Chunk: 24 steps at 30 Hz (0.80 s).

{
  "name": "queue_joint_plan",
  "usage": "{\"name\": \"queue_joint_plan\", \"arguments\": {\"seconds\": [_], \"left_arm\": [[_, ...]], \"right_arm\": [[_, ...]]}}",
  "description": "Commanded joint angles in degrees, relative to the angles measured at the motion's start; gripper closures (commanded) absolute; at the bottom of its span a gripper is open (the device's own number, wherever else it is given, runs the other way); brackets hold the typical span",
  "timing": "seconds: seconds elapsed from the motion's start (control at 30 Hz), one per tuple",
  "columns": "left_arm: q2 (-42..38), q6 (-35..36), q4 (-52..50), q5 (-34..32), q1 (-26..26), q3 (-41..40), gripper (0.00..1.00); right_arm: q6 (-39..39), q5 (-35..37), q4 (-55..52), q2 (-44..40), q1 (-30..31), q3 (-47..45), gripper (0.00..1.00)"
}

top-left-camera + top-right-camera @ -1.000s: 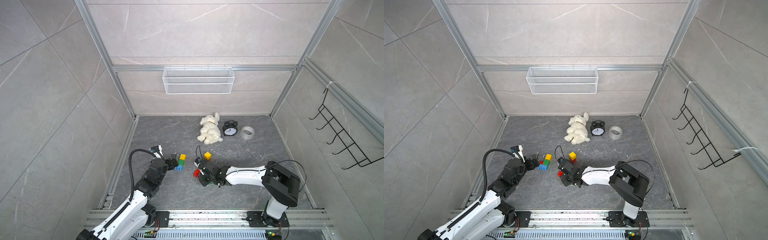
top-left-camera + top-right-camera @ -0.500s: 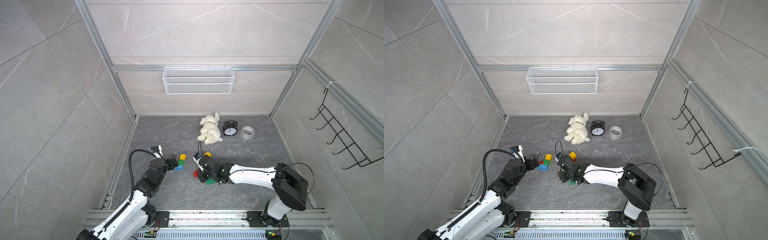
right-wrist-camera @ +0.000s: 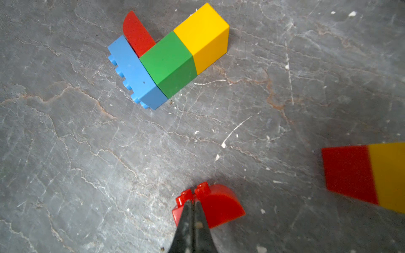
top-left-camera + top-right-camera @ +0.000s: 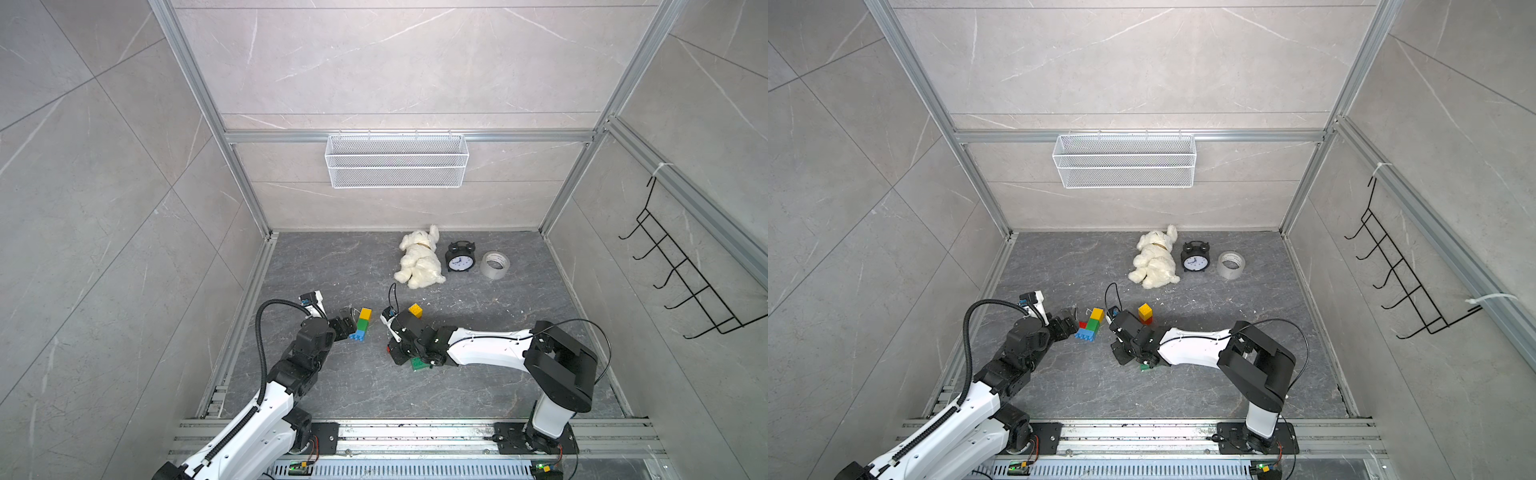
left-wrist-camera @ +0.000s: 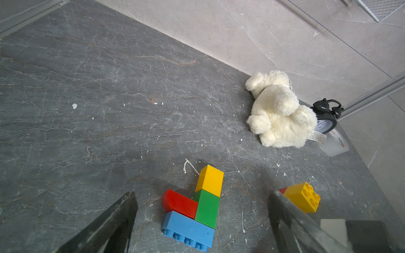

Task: Assemble the letter r with lego
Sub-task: Adjust the lego brick at the center of the board.

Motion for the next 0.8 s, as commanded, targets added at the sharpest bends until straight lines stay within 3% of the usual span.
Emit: {"name": "queue_joint_plan", "arguments": {"seconds": [0.0, 0.77], "left_arm": [[0.23, -0.20, 0.52, -0.46, 0.40, 1.57, 0.04], [2.57, -0.90, 0.99, 0.71, 0.40, 1.96, 0.04]], "right_arm": [[2.49, 2.64, -2.48, -1.41, 0.08, -4.29, 0.96], [4.48, 4.01, -6.79, -4.09, -0.86, -9.47, 0.97]]}}
